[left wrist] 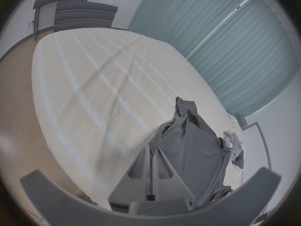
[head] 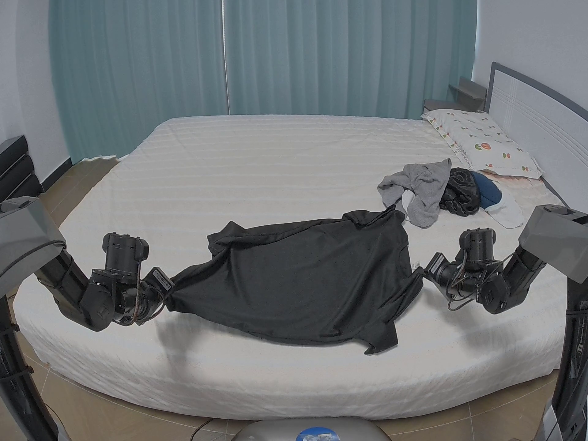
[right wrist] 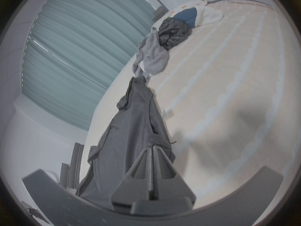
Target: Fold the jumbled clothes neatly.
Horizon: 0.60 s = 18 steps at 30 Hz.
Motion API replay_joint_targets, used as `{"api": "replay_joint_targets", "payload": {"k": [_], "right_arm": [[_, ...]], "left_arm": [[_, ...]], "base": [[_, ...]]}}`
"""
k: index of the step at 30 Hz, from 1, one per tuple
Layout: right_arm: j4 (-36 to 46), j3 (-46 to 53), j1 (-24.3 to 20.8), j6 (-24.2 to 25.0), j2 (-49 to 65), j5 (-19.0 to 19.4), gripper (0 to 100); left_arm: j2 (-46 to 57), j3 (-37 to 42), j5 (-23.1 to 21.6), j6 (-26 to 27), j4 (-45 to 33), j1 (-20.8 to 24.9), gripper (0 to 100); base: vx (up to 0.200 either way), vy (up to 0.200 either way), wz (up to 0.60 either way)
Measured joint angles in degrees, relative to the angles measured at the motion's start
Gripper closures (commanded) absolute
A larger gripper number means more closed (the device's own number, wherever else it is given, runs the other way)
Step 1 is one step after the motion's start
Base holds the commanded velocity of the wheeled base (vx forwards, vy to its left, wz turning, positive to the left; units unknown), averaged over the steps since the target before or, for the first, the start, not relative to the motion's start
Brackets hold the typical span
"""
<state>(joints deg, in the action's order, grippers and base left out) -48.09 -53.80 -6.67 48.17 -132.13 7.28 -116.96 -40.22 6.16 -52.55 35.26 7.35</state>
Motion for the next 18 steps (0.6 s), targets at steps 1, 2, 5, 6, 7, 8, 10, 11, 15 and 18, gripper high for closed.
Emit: {"api": "replay_joint_targets", "payload": {"k": [1,2,5,6,7,8,10,11,15,18], "right_arm": [[0.88,-1.13,0.33,0.0,0.22,0.0,100],[1.8,-2.29,0.66,-0.02,0.4,-0.02,100],[4.79,-5.74,1.46,-0.11,0.79,-0.02,100],[5.73,-6.9,1.66,-0.13,0.83,-0.04,100],[6.81,-8.24,1.85,-0.16,0.9,-0.06,100],[7.84,-9.44,2.04,-0.18,0.9,-0.04,100],[9.94,-12.35,2.27,-0.16,0.82,-0.09,100],[10.92,-13.84,2.34,-0.16,0.71,-0.13,100],[13.85,-19.16,2.4,-0.13,-0.3,-0.39,100],[15.06,-22.97,2.24,-0.21,-1.99,-0.9,100]], "left_arm": [[-0.11,-0.27,0.11,-0.05,0.05,-0.38,100],[-0.24,-0.49,0.18,-0.1,0.05,-0.68,100],[-0.79,-1.01,0.3,-0.21,0.1,-1.34,100],[-1.01,-1.15,0.33,-0.22,0.1,-1.45,100],[-1.32,-1.34,0.33,-0.29,0.1,-1.55,100],[-1.6,-1.51,0.33,-0.33,0.11,-1.65,100],[-2.34,-2.0,0.33,-0.4,0.1,-1.87,100],[-2.8,-2.3,0.3,-0.44,0.1,-2.04,100],[-4.4,-3.38,0.24,-0.57,0.11,-3.22,100],[-5.32,-4.13,0.16,-0.65,0.24,-4.29,100]], "base": [[0.0,0.0,0.0],[0.0,0.0,0.0],[0.0,0.0,0.0],[0.0,0.0,0.0],[0.0,0.0,0.0],[0.0,0.0,0.0],[0.0,0.0,0.0],[0.0,0.0,0.0],[0.0,0.0,0.0],[0.0,0.0,0.0]]}}
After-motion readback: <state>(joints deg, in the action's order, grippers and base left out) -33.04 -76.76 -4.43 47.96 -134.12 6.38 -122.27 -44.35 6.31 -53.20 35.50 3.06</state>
